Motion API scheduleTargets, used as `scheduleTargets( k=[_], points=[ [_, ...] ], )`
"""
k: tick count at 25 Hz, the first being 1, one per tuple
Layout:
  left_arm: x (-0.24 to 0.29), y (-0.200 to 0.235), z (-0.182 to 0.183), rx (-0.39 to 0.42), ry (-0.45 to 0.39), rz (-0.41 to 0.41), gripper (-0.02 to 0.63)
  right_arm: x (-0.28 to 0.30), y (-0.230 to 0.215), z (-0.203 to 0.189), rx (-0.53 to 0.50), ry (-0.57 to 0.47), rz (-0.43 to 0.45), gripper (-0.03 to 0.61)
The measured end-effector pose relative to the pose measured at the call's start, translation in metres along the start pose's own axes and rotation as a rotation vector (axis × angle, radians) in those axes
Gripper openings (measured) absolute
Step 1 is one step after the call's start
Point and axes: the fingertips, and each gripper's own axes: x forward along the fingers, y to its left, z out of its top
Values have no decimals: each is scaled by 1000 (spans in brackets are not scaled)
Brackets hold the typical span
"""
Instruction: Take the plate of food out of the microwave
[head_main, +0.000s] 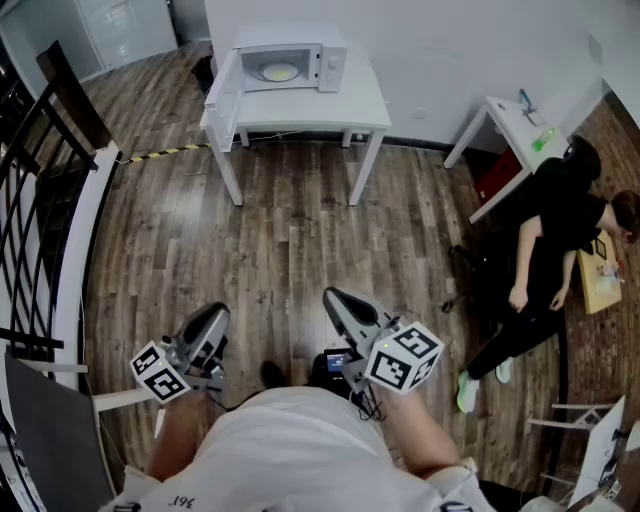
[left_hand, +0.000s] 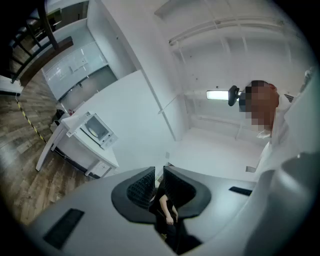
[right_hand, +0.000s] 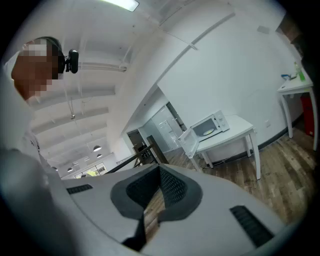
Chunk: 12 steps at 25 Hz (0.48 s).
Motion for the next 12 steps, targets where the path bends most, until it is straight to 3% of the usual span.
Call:
scheduleTargets(
  k=[12],
  points=[
    [-3,-2,3,12,-6,3,34,-5,-2,2,-13,-16,-20,-9]
  ],
)
